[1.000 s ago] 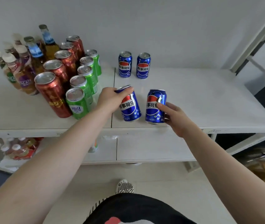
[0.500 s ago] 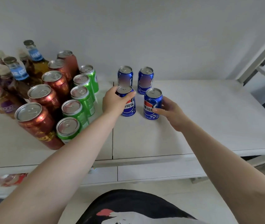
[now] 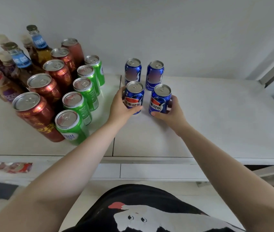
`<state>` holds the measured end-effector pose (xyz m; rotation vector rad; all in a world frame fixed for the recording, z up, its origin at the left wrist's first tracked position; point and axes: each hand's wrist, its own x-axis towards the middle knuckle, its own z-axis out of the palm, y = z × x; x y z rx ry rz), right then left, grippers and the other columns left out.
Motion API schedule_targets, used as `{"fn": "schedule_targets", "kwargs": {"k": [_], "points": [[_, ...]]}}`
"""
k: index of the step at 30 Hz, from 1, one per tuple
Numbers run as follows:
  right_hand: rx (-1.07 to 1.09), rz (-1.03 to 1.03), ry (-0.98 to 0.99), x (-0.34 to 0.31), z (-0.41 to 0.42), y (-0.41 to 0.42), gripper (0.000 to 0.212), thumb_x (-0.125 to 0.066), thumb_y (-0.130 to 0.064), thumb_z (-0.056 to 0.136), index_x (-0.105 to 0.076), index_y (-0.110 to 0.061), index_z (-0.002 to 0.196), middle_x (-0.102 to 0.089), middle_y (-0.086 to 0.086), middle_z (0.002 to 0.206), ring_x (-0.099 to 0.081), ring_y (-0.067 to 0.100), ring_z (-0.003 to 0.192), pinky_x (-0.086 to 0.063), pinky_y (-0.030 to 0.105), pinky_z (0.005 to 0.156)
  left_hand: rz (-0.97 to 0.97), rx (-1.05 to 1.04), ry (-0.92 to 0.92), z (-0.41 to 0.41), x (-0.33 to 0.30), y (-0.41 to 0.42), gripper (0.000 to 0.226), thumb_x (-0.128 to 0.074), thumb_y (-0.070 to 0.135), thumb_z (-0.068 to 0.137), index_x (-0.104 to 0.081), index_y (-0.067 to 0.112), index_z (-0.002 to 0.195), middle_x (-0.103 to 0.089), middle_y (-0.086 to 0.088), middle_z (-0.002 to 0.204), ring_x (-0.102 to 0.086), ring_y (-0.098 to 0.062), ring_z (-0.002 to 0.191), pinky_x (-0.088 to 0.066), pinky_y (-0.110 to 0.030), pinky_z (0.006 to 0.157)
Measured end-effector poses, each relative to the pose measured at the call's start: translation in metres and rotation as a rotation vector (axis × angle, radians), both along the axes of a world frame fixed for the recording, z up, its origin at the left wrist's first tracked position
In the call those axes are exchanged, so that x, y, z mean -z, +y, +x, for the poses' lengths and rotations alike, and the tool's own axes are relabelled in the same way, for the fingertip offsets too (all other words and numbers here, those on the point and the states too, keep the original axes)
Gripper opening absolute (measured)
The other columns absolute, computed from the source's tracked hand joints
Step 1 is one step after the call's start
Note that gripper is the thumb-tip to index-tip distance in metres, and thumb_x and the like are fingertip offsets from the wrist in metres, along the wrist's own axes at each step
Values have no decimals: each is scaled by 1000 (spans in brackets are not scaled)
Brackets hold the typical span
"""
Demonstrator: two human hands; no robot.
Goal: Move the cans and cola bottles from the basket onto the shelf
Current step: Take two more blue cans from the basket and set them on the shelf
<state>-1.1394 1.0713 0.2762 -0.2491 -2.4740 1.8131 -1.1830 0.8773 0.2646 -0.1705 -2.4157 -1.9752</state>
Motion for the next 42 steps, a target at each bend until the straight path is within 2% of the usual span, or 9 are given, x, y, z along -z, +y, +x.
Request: {"fn": "schedule_targets", "kwargs": {"k": [4, 9, 13, 19, 26, 30, 34, 42], "points": [[120, 79, 51, 11, -10, -8, 80, -89, -26, 60, -39, -18, 122, -55, 1, 120, -59, 13, 104, -55, 28, 83, -27, -86, -18, -5, 22, -3, 72, -83, 36, 46, -52, 25, 110, -68, -4, 113, -67, -18, 103, -53, -49, 92], [90, 109, 33, 5, -28, -2, 73, -86, -21, 66, -43, -17, 125, -56, -4, 117, -57, 13, 105, -51, 24, 81, -33, -147, -17, -19, 21, -2, 69, -82, 38, 45, -54, 28, 107, -70, 0, 107, -68, -17, 97, -55, -46, 88], [67, 55, 15, -3, -45, 5, 64, -83, -13, 71, -46, -14, 124, -60, -1, 118, -58, 13, 105, -49, 23, 82, -62, -168, -11, -35, 17, 0, 68, -86, 25, 53, -55, 25, 113, -68, 2, 107, -67, -18, 98, -55, -44, 90], [41, 80, -2, -4, -58, 8, 59, -81, -18, 74, -50, -18, 124, -61, -2, 114, -61, 15, 101, -52, 28, 83, -72, -173, -1, -47, 20, 3, 70, -85, 33, 50, -56, 24, 113, -69, 1, 109, -68, -17, 97, -56, -43, 87], [31, 96, -17, -5, -65, 9, 59, -82, -17, 73, -52, -15, 124, -62, 1, 119, -61, 16, 102, -51, 27, 82, -46, -171, -11, -54, 21, 3, 67, -88, 20, 55, -57, 20, 114, -68, 4, 103, -68, -15, 96, -56, -40, 88], [21, 101, -16, -6, -66, 9, 57, -81, -16, 74, -52, -15, 124, -62, -1, 117, -60, 14, 100, -50, 22, 79, -15, -183, -30, -55, 21, 6, 68, -88, 14, 57, -57, 16, 117, -67, 2, 103, -67, -16, 96, -56, -38, 89], [13, 105, -7, -5, -66, 8, 56, -80, -15, 75, -53, -15, 124, -62, -3, 115, -60, 12, 99, -47, 14, 73, 1, -202, -40, -55, 22, 8, 67, -87, 20, 53, -57, 20, 113, -69, 3, 100, -69, -15, 92, -57, -40, 87], [22, 112, 2, -2, -65, 8, 56, -79, -14, 75, -53, -12, 125, -64, 3, 120, -62, 16, 104, -52, 23, 80, -24, -203, -14, -52, 23, 9, 63, -82, 33, 49, -55, 28, 105, -69, 5, 99, -69, -15, 93, -57, -42, 86]]}}
